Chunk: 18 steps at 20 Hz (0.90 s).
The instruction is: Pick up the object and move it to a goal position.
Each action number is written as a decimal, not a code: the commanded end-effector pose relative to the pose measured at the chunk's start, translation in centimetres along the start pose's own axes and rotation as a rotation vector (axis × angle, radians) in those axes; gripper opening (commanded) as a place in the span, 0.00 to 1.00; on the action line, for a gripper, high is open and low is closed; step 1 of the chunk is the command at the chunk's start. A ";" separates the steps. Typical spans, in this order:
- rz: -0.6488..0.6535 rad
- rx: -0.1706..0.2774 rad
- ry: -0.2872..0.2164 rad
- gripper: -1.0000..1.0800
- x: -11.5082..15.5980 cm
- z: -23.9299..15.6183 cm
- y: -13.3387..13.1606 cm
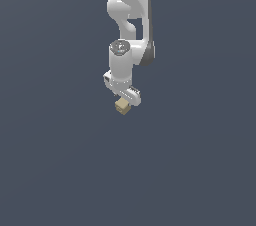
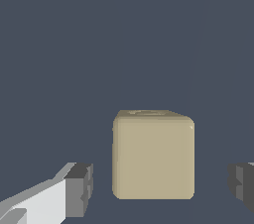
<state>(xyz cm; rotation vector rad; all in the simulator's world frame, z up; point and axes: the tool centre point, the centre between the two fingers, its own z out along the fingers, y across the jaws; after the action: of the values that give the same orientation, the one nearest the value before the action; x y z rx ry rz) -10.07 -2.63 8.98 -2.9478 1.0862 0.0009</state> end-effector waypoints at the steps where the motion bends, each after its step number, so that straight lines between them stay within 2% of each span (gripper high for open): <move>1: 0.000 0.000 0.000 0.96 0.0 0.0 0.0; 18: 0.005 0.000 0.001 0.96 -0.1 5.0 0.1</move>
<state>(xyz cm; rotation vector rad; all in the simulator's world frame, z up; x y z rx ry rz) -10.23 -2.64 4.17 -2.9457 1.0935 0.0018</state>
